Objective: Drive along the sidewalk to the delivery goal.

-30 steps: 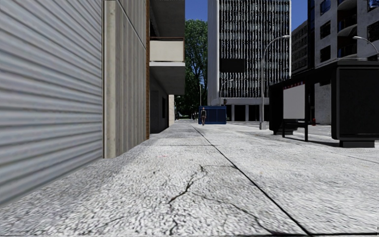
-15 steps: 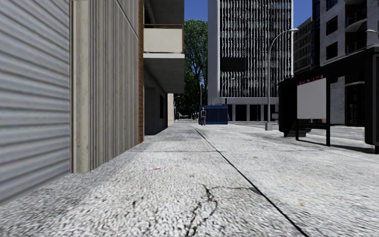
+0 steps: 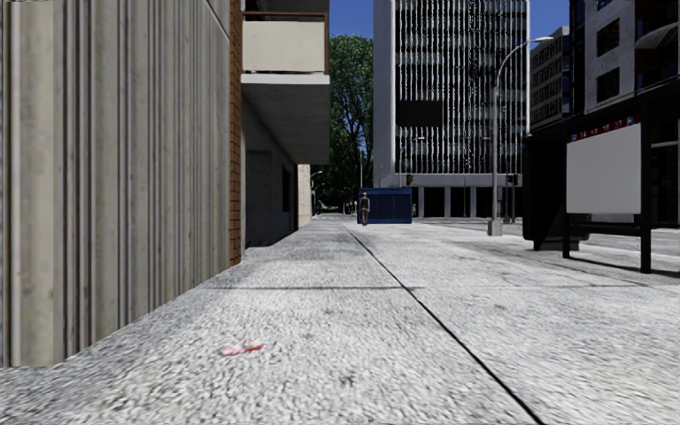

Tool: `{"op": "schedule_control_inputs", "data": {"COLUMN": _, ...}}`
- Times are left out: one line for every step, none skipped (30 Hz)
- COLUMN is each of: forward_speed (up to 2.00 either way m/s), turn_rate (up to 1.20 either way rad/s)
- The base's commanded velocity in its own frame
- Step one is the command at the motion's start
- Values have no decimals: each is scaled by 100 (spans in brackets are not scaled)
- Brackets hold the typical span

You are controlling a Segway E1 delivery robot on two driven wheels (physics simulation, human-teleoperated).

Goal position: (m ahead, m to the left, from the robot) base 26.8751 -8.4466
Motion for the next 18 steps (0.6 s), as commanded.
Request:
{"op": "schedule_control_inputs", "data": {"forward_speed": 200, "turn_rate": 0}}
{"op": "schedule_control_inputs", "data": {"forward_speed": 200, "turn_rate": 0}}
{"op": "schedule_control_inputs", "data": {"forward_speed": 200, "turn_rate": 0}}
{"op": "schedule_control_inputs", "data": {"forward_speed": 200, "turn_rate": 0}}
{"op": "schedule_control_inputs", "data": {"forward_speed": 200, "turn_rate": 0}}
{"op": "schedule_control_inputs", "data": {"forward_speed": 200, "turn_rate": 0}}
{"op": "schedule_control_inputs", "data": {"forward_speed": 200, "turn_rate": 0}}
{"op": "schedule_control_inputs", "data": {"forward_speed": 200, "turn_rate": 0}}
{"op": "schedule_control_inputs", "data": {"forward_speed": 200, "turn_rate": 0}}
{"op": "schedule_control_inputs", "data": {"forward_speed": 200, "turn_rate": 0}}
{"op": "schedule_control_inputs", "data": {"forward_speed": 200, "turn_rate": 0}}
{"op": "schedule_control_inputs", "data": {"forward_speed": 200, "turn_rate": 0}}
{"op": "schedule_control_inputs", "data": {"forward_speed": 200, "turn_rate": 0}}
{"op": "schedule_control_inputs", "data": {"forward_speed": 200, "turn_rate": 0}}
{"op": "schedule_control_inputs", "data": {"forward_speed": 200, "turn_rate": 0}}
{"op": "schedule_control_inputs", "data": {"forward_speed": 200, "turn_rate": 0}}
{"op": "schedule_control_inputs", "data": {"forward_speed": 200, "turn_rate": 0}}
{"op": "schedule_control_inputs", "data": {"forward_speed": 200, "turn_rate": 0}}
